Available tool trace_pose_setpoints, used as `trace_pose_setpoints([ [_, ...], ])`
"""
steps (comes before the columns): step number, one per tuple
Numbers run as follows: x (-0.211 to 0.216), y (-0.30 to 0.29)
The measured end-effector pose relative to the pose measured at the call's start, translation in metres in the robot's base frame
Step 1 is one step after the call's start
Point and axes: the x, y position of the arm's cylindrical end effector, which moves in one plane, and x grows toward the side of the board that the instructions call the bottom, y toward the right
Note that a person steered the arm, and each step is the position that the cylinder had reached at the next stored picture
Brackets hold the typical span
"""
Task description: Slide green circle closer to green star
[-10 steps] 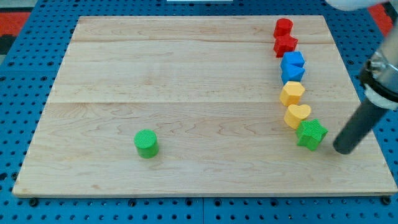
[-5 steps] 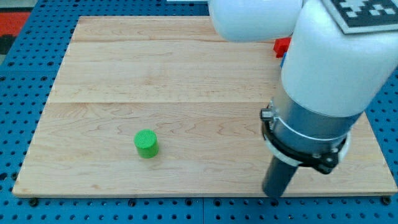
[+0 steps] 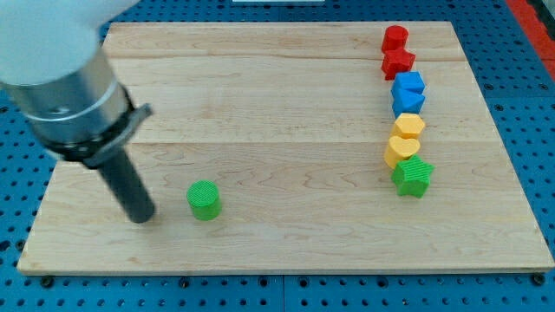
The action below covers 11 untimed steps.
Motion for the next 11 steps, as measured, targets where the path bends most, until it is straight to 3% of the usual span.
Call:
trace_pose_setpoints([
  [1, 0.000, 0.080],
  [2, -0.003, 0.021],
  [3, -0.041, 0.026],
  [5, -0.022, 0.163],
  [7, 0.009, 0.146],
  [9, 0.025, 0.224],
  [11, 0.022, 0.174],
])
